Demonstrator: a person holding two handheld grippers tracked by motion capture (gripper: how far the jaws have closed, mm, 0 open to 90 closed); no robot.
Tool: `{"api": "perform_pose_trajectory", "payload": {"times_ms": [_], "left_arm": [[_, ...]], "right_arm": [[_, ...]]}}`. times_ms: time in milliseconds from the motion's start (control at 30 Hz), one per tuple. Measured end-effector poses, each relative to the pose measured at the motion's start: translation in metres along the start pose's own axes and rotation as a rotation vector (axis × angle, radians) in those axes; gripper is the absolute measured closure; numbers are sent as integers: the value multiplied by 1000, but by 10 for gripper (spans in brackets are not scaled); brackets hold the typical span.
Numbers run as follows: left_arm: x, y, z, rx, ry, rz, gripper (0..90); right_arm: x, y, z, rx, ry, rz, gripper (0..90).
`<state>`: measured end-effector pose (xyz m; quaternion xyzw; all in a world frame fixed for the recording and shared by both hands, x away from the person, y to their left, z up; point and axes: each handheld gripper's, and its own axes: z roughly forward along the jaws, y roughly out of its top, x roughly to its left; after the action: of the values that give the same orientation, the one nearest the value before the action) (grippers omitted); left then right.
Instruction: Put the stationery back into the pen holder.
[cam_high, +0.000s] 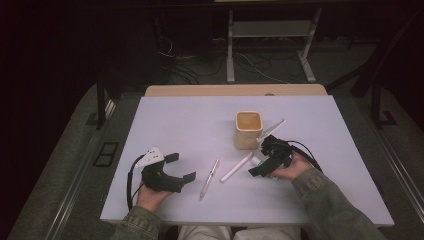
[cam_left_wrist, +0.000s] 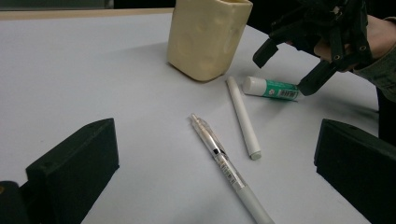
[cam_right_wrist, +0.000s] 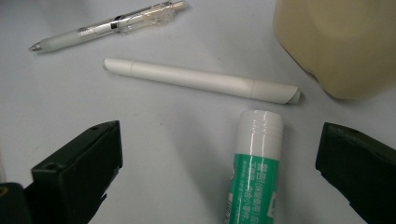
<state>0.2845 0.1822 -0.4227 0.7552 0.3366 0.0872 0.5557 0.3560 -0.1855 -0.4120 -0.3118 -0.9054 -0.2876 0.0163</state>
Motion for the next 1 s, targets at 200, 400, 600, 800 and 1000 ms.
{"api": "perform_pose_trajectory", "payload": {"times_ms": [200,400,600,800,1000], "left_arm": [[0,0,0,0,-1,1,0],[0,0,0,1,-2,1,0],[0,0,0,2,-2,2,0],[0,0,0,1,-2,3,0],[0,0,1,3,-3,2,0]], "right_arm": [[0,1,5,16,-1,-1,2],[-2,2,9,31,1,-10,66],[-3,3,12,47,-4,-6,154],[-3,5,13,58,-9,-9,230],[-4,5,16,66,-39,-6,324]]}}
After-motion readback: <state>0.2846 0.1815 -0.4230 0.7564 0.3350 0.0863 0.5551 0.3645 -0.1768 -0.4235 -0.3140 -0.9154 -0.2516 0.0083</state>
